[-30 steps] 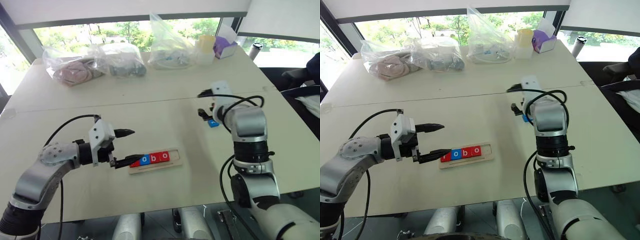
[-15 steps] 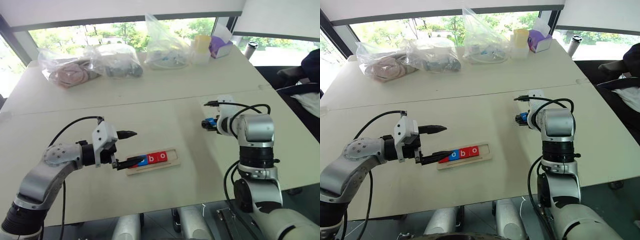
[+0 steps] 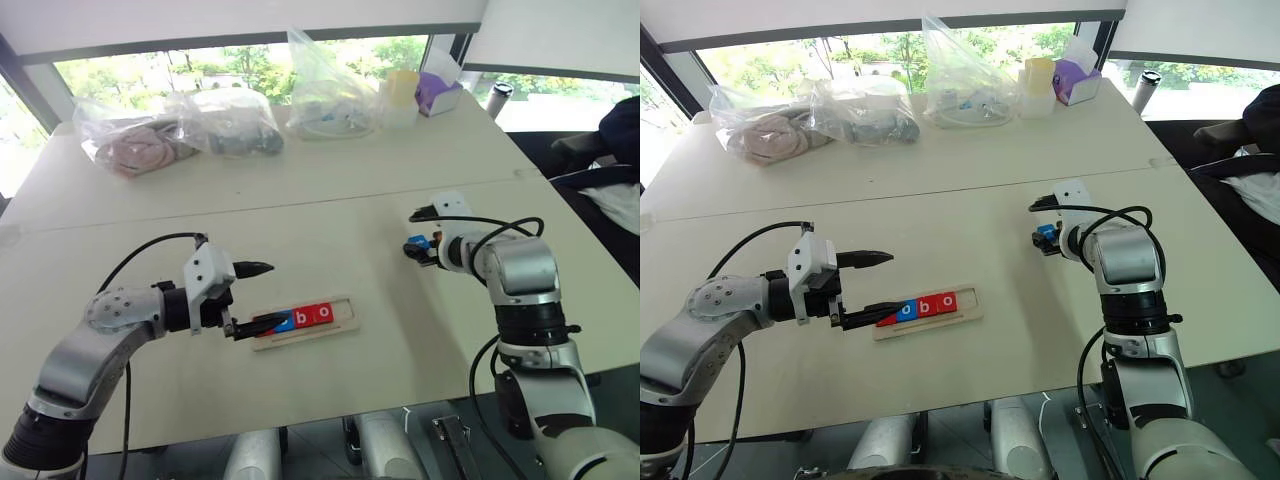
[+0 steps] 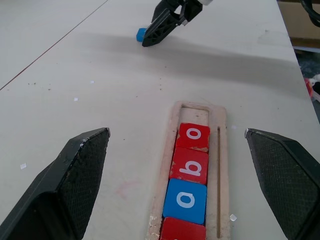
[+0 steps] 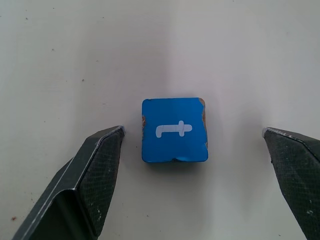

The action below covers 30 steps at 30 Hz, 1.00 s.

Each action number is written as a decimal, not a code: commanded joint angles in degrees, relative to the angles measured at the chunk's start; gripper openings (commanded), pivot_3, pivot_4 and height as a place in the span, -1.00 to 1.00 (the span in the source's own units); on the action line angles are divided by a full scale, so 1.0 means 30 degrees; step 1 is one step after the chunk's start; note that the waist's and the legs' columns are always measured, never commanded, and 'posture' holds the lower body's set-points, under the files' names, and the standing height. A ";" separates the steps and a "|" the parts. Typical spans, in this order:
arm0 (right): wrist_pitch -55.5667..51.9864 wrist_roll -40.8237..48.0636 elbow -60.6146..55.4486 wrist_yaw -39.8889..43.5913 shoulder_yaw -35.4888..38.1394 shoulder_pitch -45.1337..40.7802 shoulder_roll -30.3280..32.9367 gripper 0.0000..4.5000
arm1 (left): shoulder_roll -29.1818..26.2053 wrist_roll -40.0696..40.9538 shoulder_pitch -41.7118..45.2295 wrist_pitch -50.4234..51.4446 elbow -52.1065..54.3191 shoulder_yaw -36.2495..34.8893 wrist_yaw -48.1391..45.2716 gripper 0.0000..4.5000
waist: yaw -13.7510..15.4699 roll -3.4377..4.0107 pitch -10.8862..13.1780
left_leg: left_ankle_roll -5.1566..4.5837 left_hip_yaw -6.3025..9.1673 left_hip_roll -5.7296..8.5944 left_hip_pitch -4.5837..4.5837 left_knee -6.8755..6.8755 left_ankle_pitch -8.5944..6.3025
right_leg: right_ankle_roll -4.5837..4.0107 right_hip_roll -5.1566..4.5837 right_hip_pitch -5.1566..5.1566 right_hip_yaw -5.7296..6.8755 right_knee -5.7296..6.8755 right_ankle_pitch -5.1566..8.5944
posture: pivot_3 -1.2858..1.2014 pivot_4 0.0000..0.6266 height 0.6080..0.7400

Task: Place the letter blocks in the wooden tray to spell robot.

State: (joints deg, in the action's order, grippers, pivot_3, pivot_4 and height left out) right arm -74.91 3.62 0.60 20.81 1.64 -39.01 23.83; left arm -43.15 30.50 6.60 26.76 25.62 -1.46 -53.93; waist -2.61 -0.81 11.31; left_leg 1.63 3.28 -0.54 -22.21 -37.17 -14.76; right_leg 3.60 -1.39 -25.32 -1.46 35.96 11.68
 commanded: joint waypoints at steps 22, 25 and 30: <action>2.1020 -0.0774 -0.2992 1.6177 -0.8454 0.1171 1.0029 -0.49 | 0.0259 -0.0209 0.0959 -0.0354 -0.0373 0.0158 -0.0261 1.00 | -0.0023 0.0000 0.0023 | -0.0001 -0.0023 -0.0008 -0.0035 0.0029 -0.0003 | 0.0038 -0.0003 0.0001 0.0009 -0.0137 0.0018 | 0.03 -0.52 1.00; 2.1844 -0.0698 -0.2540 1.7472 -0.8885 0.0363 0.9093 -0.49 | 0.0310 -0.0194 0.0827 -0.0290 -0.0166 0.0130 -0.0220 1.00 | 0.0002 -0.0001 0.0025 | -0.0001 -0.0022 -0.0008 -0.0037 0.0026 -0.0003 | 0.0035 -0.0004 0.0002 0.0008 -0.0136 0.0016 | 0.03 -0.52 1.00; 2.2037 -0.1036 -0.1235 1.8681 -0.9553 -0.0870 0.7262 -0.49 | 0.0102 -0.0040 0.0047 -0.0179 0.0508 -0.0304 -0.0137 1.00 | 0.0031 -0.0003 0.0024 | -0.0001 -0.0012 -0.0008 -0.0041 0.0026 -0.0002 | 0.0026 -0.0007 0.0001 0.0008 -0.0131 0.0008 | 0.03 -0.52 1.00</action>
State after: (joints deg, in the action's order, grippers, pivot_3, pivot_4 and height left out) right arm -9.65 0.92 -3.71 75.86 -26.82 -40.33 46.07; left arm -42.36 29.94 6.96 26.69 24.95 -1.07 -54.51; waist -2.51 -0.82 11.39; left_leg 1.62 3.24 -0.56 -22.34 -37.08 -14.77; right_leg 3.68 -1.42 -25.32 -1.44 35.56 11.71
